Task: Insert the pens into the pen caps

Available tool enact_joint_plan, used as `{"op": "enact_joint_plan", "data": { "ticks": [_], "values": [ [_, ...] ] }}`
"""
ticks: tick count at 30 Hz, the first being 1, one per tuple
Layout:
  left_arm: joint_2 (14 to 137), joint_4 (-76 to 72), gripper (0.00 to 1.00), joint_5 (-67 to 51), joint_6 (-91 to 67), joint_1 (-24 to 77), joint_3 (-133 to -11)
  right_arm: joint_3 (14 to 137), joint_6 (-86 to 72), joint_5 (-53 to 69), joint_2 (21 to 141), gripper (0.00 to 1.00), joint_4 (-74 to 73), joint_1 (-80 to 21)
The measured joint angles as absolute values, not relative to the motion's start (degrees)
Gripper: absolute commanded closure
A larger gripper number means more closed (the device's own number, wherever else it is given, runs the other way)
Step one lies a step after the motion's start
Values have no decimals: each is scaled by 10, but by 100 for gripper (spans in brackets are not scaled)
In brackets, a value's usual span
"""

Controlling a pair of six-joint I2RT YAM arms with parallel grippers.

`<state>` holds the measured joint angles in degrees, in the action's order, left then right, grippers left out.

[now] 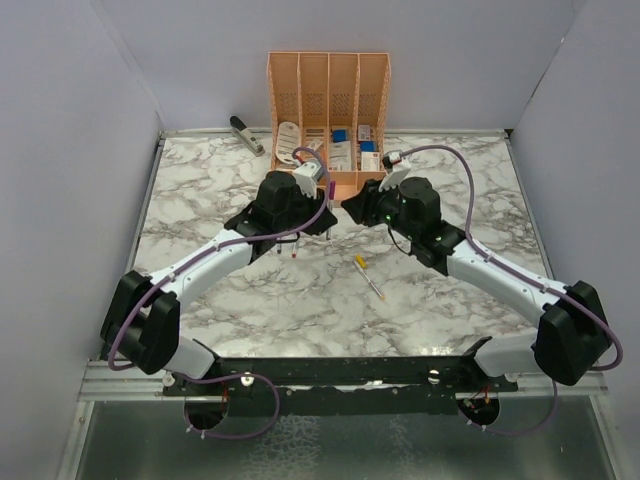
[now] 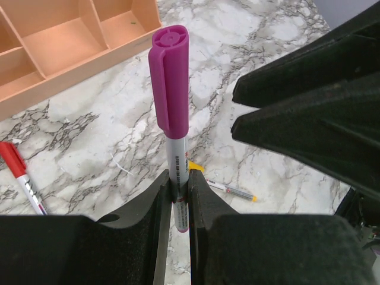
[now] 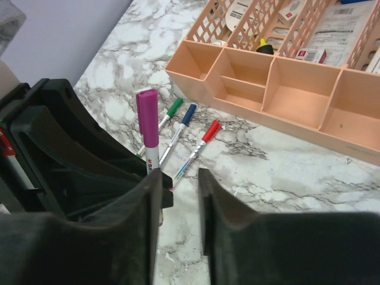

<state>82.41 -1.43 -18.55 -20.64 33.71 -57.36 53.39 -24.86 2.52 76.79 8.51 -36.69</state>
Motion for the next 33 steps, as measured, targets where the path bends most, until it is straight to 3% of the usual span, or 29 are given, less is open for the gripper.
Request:
{"op": "enact_joint_plan", "data": {
  "ticks": [4,26,30,33],
  "values": [
    [825,-2,100,-174,-200,335,-574,534,-247,24,772,55,67,-367],
    [1078,178,100,-110,-224,335,-707,538,-207,-68,729,59,-65,-367],
    [1100,201,86,-94,-226,335,-740,525,-206,-68,718,60,-74,-367],
    [1115,213,83,-82,-226,334,-761,520,-201,-67,719,60,-86,-367]
  ]
}}
